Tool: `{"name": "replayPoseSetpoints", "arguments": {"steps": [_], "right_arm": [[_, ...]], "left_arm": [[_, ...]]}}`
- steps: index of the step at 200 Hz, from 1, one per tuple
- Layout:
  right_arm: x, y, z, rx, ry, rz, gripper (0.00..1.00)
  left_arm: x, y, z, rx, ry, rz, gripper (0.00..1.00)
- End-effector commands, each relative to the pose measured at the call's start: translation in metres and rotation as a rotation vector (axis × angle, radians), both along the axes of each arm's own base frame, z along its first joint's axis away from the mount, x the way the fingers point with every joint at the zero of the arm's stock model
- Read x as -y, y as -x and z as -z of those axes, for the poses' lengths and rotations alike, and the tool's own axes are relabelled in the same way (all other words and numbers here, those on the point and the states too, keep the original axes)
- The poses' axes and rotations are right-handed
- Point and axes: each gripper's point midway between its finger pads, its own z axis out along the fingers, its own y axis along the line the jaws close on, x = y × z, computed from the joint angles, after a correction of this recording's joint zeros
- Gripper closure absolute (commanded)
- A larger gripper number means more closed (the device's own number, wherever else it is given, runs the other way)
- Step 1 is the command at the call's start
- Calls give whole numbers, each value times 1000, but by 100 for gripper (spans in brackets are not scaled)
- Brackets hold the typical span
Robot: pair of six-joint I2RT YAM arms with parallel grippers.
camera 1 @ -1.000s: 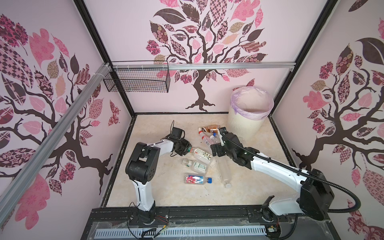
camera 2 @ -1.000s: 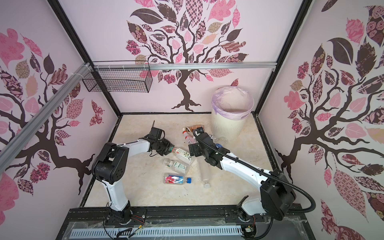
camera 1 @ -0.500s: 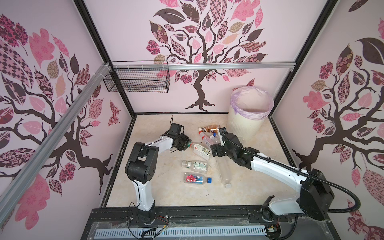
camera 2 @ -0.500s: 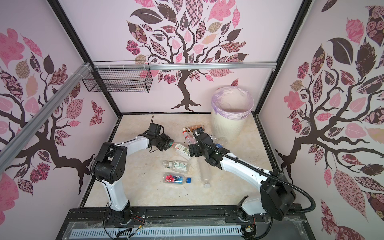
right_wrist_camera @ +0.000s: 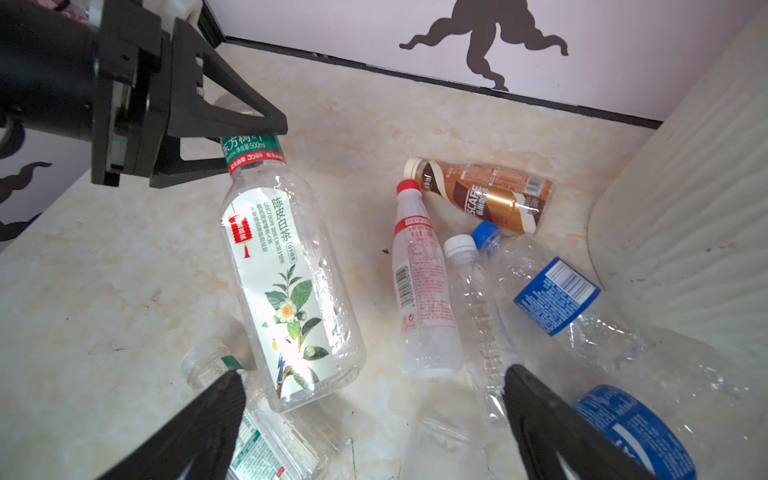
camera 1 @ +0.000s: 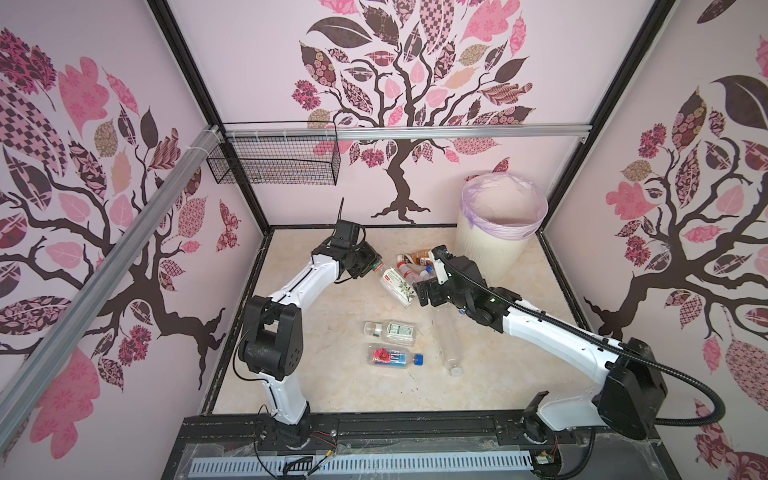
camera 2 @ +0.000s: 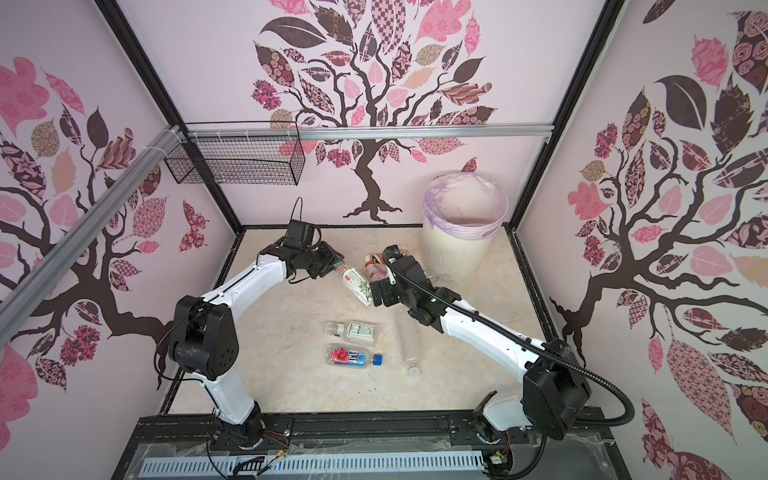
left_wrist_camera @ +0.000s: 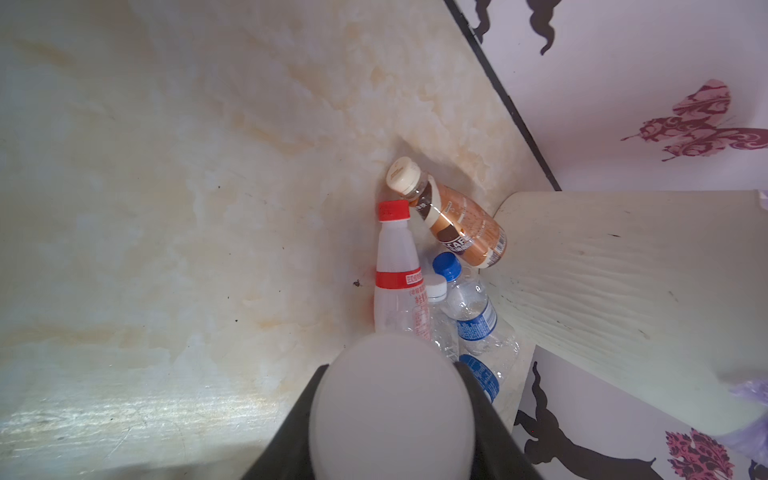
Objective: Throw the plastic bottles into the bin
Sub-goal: 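Lift the green-label bottle with the left gripper while the right gripper grasps it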
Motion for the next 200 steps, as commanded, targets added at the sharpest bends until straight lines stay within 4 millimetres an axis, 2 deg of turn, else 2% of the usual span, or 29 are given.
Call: {"name": "replayPoseSetpoints", "arguments": {"steps": [1, 25, 71, 162, 200], "right_arm": [[-19, -2, 3, -23, -11, -56, 0], [-30, 1, 3, -26, -28, -79, 1], [-58, 12, 1, -4, -30, -145, 0], [-68, -5, 21, -7, -9, -91, 1], [-70, -7, 26, -14, -5, -91, 11]], "left_arm": [[-1, 4, -38, 86, -73, 47, 69], [6, 7, -52, 118, -85, 69, 69], [18, 13, -63, 133, -85, 86, 69], [27, 24, -87, 150, -4, 97, 69], [30, 27, -92, 154, 15, 100, 68]]}}
